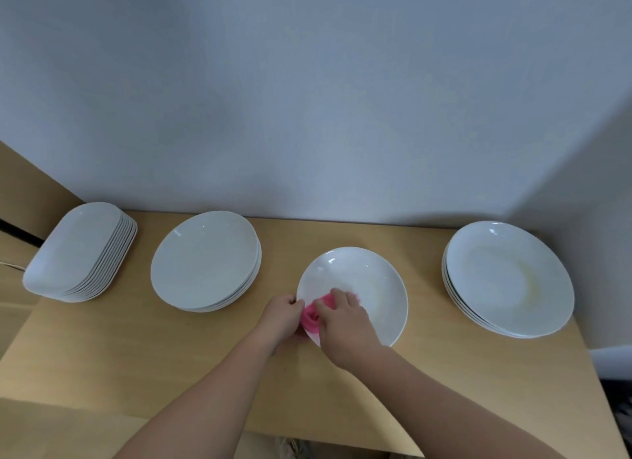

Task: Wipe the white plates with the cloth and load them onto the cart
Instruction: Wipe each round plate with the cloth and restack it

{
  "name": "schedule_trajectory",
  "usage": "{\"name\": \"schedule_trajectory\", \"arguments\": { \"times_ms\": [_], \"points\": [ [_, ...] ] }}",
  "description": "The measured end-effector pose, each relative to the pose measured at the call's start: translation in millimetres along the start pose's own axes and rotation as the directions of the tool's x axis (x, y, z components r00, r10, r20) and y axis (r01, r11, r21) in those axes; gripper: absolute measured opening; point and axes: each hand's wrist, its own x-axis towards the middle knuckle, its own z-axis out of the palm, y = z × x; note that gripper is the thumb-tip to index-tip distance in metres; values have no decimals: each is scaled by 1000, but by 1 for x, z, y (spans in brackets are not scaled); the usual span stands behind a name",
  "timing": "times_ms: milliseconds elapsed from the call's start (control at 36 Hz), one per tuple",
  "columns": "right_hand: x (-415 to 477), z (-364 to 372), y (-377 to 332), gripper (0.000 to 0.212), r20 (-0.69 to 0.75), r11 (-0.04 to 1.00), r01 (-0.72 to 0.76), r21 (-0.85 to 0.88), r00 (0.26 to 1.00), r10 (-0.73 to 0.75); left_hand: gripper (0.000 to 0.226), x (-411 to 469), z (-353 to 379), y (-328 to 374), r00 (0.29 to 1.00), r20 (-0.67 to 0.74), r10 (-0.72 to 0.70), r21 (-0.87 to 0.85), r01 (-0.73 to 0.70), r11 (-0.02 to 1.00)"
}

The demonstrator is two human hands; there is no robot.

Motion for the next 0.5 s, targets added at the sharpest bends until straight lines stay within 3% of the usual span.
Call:
{"name": "schedule_trajectory", "arguments": {
  "times_ms": [194,333,500],
  "points": [
    [13,13,-16,48,77,989,-143,43,987,139,29,14,-8,6,998,53,28,74,-32,997],
    [1,18,2,44,32,999,51,-9,998,-51,33,13,-2,10,995,1,98,174,-97,980],
    [-22,-5,44,35,121,947,311,76,940,-318,32,7,2,16,993,-35,115,205,-106,973]
  ]
}}
